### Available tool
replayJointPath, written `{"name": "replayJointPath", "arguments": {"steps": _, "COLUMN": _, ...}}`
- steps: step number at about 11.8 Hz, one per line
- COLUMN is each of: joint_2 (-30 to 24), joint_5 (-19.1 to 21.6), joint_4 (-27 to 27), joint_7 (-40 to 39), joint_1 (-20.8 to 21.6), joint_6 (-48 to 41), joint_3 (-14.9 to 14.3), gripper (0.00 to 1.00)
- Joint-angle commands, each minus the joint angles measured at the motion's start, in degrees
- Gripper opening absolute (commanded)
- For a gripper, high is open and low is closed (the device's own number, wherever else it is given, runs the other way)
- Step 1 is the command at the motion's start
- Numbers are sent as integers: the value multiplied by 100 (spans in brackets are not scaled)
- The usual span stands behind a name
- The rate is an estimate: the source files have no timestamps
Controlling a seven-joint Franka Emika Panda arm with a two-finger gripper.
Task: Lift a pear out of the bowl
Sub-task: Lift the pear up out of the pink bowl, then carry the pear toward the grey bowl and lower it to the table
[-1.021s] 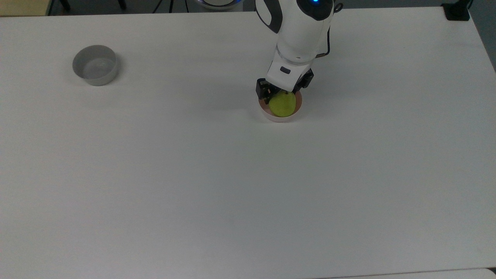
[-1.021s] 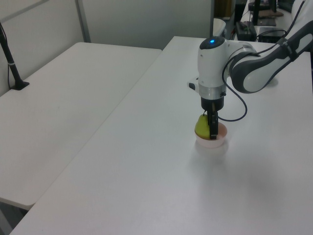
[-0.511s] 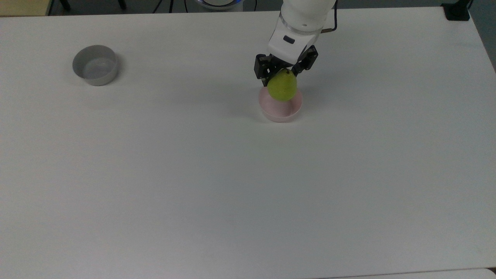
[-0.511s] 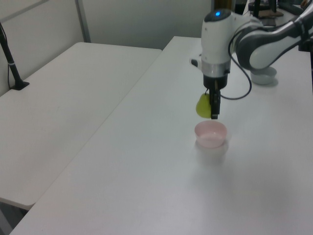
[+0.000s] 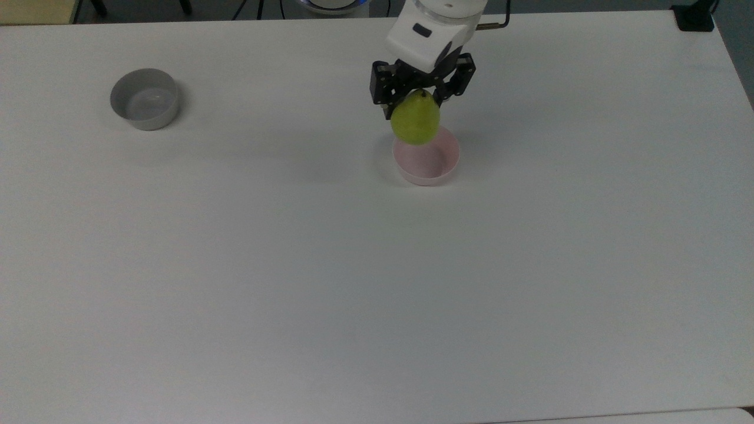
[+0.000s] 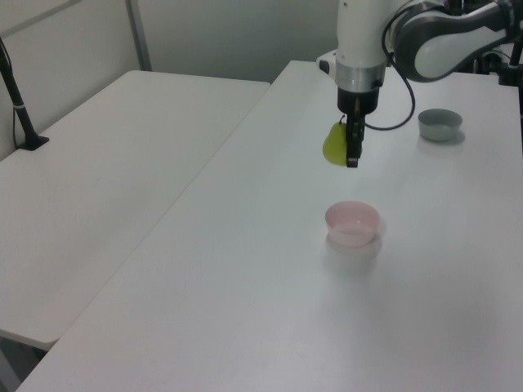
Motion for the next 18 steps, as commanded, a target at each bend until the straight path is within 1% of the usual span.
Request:
{"name": "replayJointPath", "arguments": {"steps": 1, "joint_2": -43, "joint_5": 104, "joint_4": 170, "joint_7": -549, "joint_1": -39, "joint_6": -141, "joint_3": -716, "gripper": 32}}
{"name": "replayJointPath", "arguments": {"steps": 2, "joint_2": -26, "joint_5": 148, "joint_4": 170, "joint_7": -795, "joint_1": -39, "joint_6": -115, "joint_3": -1015, "gripper": 32}}
{"name": "replayJointPath", "arguments": {"steps": 4, "joint_2": 27, "joint_5": 551, "joint_4": 170, "joint_7": -1479, "joint_1": -39, "joint_6": -18, "joint_3": -1638, "gripper": 32}}
{"name": "replayJointPath", "arguments": {"steps": 5, "joint_2": 53, "joint_5": 587, "joint_4": 179, "joint_7": -1752, "joint_1": -39, "joint_6": 52, "joint_3": -1903, "gripper": 32}}
{"name": "replayJointPath", "arguments": {"steps": 6, "joint_2": 80, "joint_5": 631, "joint_4": 170, "joint_7": -1938, "joint_1": -65, "joint_6": 148, "joint_3": -2097, "gripper": 32}}
{"name": "replayJointPath", "arguments": {"steps": 7, "joint_2": 158, "joint_5": 710, "joint_4": 179, "joint_7": -2070, "joint_1": -100, "joint_6": 262, "joint_3": -2186, "gripper": 33}}
{"name": "replayJointPath", "arguments": {"steps": 8, "joint_2": 220, "joint_5": 737, "joint_4": 170, "joint_7": -2106, "joint_1": -161, "joint_6": 368, "joint_3": -2195, "gripper": 33}}
{"name": "replayJointPath", "arguments": {"steps": 11, "joint_2": 632, "joint_5": 728, "joint_4": 170, "joint_7": -2107, "joint_1": -232, "joint_6": 710, "joint_3": -2195, "gripper": 33}}
{"name": "replayJointPath", "arguments": {"steps": 13, "joint_2": 922, "joint_5": 720, "joint_4": 170, "joint_7": -2089, "joint_1": -249, "joint_6": 1079, "joint_3": -2195, "gripper": 33}}
{"name": "replayJointPath", "arguments": {"steps": 18, "joint_2": 1608, "joint_5": 667, "joint_4": 161, "joint_7": -2045, "joint_1": -249, "joint_6": 1615, "joint_3": -2195, "gripper": 33}}
